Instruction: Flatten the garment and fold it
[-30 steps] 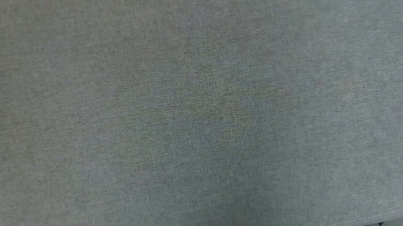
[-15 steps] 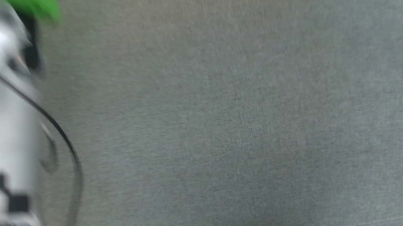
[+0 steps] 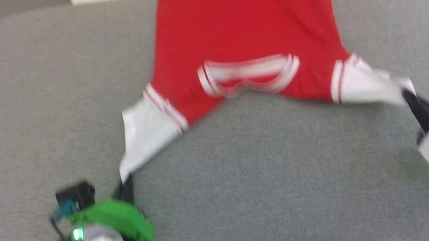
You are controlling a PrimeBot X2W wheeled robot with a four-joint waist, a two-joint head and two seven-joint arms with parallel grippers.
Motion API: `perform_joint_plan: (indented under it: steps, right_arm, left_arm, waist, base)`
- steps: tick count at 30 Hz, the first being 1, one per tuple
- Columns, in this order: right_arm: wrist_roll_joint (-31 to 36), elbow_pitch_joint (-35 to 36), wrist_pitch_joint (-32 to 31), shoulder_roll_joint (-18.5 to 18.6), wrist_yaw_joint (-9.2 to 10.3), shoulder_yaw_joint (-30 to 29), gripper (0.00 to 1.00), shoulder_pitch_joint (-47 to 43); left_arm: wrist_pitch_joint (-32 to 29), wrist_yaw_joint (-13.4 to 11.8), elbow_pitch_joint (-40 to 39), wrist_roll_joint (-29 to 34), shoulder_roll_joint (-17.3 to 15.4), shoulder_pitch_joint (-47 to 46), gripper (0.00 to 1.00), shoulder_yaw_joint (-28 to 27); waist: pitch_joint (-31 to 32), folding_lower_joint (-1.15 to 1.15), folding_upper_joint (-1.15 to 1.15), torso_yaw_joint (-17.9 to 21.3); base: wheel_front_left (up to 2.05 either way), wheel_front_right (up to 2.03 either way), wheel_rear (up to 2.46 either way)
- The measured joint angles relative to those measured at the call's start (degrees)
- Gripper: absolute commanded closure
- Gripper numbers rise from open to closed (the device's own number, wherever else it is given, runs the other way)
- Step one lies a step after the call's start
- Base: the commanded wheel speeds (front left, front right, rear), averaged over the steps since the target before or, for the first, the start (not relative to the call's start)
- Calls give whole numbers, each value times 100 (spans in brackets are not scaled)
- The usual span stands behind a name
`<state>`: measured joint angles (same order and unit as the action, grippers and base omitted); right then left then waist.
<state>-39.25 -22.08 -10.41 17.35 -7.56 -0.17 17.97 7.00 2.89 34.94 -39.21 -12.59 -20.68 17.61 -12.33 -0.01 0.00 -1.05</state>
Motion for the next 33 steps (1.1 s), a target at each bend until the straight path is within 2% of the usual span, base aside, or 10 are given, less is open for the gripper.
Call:
perform_joint_plan:
  steps: [4, 8, 12, 17, 21, 25, 29, 33]
  right_arm:
    - [105, 209, -19, 42, 0, -112, 100, -655]
    - [280, 497, -190, 56, 0, -346, 100, -1259]
    - [406, 902, -589, 40, 0, -624, 100, -1730]
    - [815, 1523, -1305, 98, 0, -660, 100, -1914]
    - [1234, 1871, -2340, 316, 0, -143, 100, -1748]
    - [1534, 1934, -3554, 588, -1, 567, 100, -1198]
    - [1724, 1697, -4474, 747, -1, 1181, 100, -637]
    - [1789, 1260, -4991, 821, 0, 1685, 100, -286]
  left_arm:
    - [-320, -224, -448, -247, -68, 685, 100, -89]
    - [-583, -583, -981, -370, -220, 1265, 100, -261]
    - [-961, -957, -1505, -360, -491, 1657, 100, -286]
    - [-1354, -1277, -2175, -185, -713, 1800, 100, -157]
    - [-1648, -1432, -2441, 21, -891, 1783, 100, 13]
    - [-1798, -1551, -2586, 131, -902, 1724, 100, 80]
    - [-1809, -1569, -2659, 134, -883, 1600, 100, 99]
    - [-1800, -1591, -2702, 133, -853, 1509, 100, 107]
  waist:
    - [353, 0, 0, -54]
    - [627, 0, 0, -79]
    - [797, 0, 0, -80]
    - [825, 0, 0, -37]
    - [764, 0, 0, 42]
    - [647, 0, 0, 119]
    - [473, 0, 0, 147]
    - [292, 0, 0, 132]
  base:
    - [0, 0, 0]
    - [0, 0, 0]
    - [0, 0, 0]
    - [0, 0, 0]
    - [0, 0, 0]
    - [0, 0, 0]
    - [0, 0, 0]
    - [0, 0, 0]
